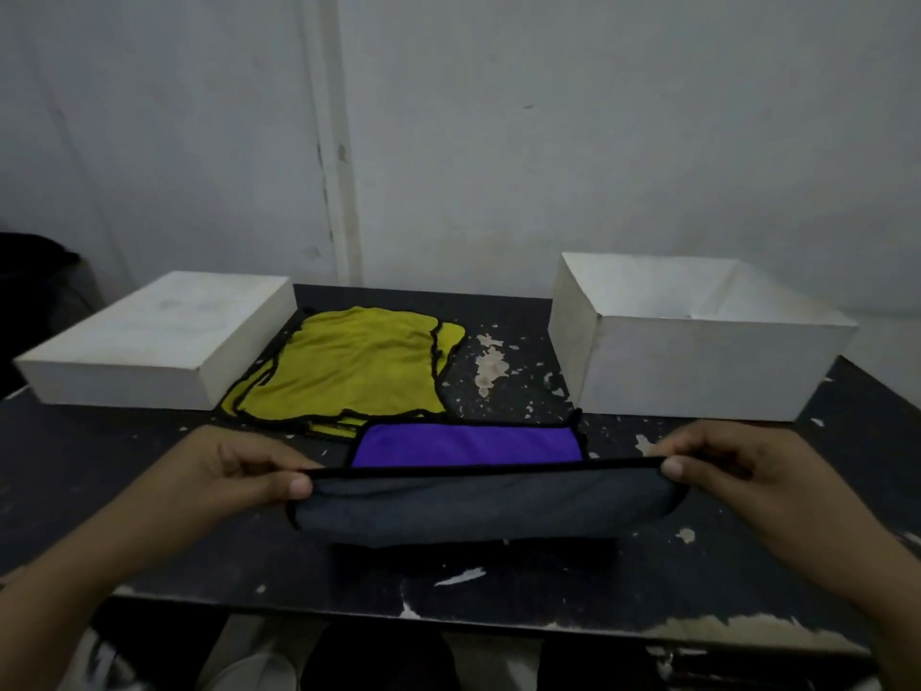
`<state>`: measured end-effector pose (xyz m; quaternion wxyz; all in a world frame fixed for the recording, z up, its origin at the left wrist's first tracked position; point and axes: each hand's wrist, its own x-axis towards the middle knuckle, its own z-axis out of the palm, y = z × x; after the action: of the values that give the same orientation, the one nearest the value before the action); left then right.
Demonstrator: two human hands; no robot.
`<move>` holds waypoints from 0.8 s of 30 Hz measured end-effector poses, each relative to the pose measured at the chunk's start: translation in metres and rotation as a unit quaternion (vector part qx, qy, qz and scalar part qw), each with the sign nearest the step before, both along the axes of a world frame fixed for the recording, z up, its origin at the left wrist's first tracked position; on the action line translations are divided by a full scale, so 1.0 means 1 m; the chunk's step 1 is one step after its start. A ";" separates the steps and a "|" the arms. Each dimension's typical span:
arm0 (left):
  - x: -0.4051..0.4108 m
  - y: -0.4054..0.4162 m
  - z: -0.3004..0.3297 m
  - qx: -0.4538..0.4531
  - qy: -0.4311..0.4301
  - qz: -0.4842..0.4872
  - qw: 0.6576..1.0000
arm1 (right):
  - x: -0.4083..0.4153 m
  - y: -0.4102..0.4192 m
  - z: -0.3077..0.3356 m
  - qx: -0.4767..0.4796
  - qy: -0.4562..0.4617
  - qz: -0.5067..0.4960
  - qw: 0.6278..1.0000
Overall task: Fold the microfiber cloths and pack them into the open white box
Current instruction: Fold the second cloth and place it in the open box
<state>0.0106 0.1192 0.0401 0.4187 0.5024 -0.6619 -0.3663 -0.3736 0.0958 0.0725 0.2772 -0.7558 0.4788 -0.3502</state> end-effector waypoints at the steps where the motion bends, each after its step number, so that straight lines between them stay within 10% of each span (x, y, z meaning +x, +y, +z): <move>1: -0.003 -0.004 0.000 0.002 0.001 0.005 1.000 | 0.001 -0.006 -0.005 0.005 0.000 -0.007 1.000; 24: -0.011 -0.117 -0.068 0.040 -0.249 0.158 0.955 | 0.052 -0.135 -0.109 0.011 0.125 -0.180 0.976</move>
<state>-0.0004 0.0026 -0.0275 0.2723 0.6920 -0.6424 -0.1850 -0.3215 -0.0388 -0.0363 0.1557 -0.6922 0.6413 -0.2921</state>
